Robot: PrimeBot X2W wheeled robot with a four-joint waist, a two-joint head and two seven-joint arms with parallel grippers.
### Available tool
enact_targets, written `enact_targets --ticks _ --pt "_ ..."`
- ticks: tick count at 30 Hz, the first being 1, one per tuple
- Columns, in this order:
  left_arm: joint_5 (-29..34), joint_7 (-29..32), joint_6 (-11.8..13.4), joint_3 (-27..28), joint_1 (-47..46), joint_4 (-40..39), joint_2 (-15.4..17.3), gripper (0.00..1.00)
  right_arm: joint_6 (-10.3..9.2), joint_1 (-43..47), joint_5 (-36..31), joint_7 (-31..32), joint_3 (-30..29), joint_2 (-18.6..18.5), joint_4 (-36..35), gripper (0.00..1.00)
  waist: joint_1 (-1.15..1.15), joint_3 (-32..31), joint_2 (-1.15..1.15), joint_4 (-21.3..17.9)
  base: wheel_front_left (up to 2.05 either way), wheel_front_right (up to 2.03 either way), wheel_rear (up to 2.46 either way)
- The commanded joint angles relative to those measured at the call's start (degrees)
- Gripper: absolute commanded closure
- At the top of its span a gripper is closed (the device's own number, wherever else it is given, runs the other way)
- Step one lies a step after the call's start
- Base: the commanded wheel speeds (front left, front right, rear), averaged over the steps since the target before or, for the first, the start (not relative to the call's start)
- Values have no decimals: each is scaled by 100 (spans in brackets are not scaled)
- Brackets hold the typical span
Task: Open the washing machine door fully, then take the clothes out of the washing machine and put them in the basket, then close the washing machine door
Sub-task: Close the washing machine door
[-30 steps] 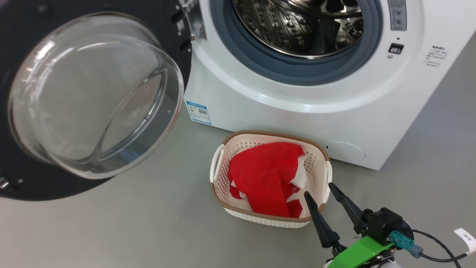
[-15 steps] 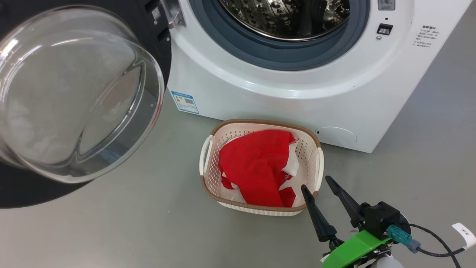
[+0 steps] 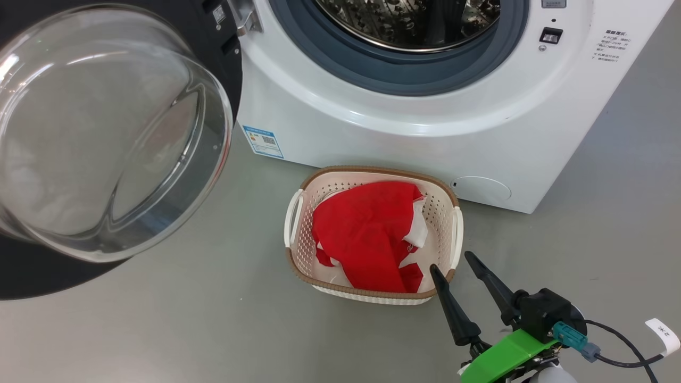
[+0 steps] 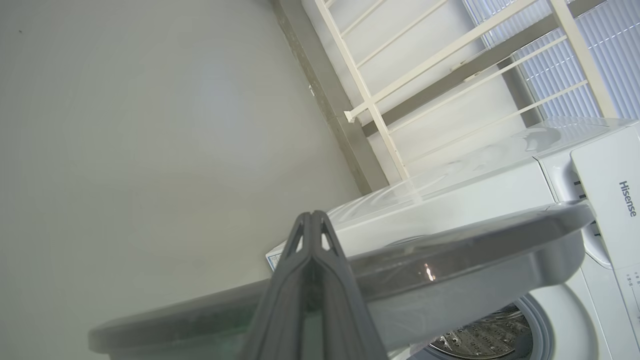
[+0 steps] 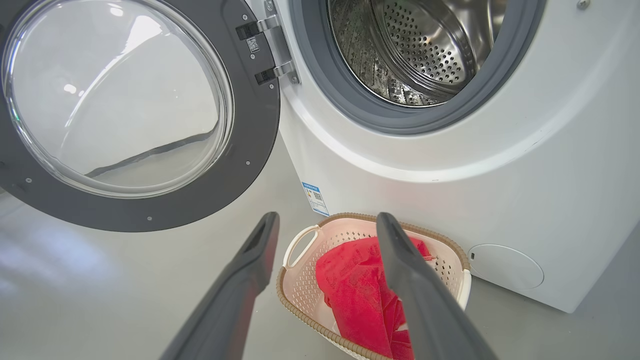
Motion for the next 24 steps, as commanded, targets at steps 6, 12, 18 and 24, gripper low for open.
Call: enact_targets --ticks 6,12,18,24 --pt "-229 573 -17 32 84 -422 358 100 9 -134 -45 -27 135 75 -142 0 0 -42 0 26 0 0 0" --pt "-452 1113 -17 62 373 -897 369 100 9 -114 -9 -27 137 78 -134 0 0 -143 0 7 0 0 0" --pt "-636 1557 -17 125 731 -1380 435 100 9 -61 44 -27 123 78 -166 0 0 -222 0 -37 0 0 0" --pt "-822 2060 -17 195 1131 -1942 490 100 9 8 82 -27 112 79 -198 0 0 -318 0 -124 0 0 0"
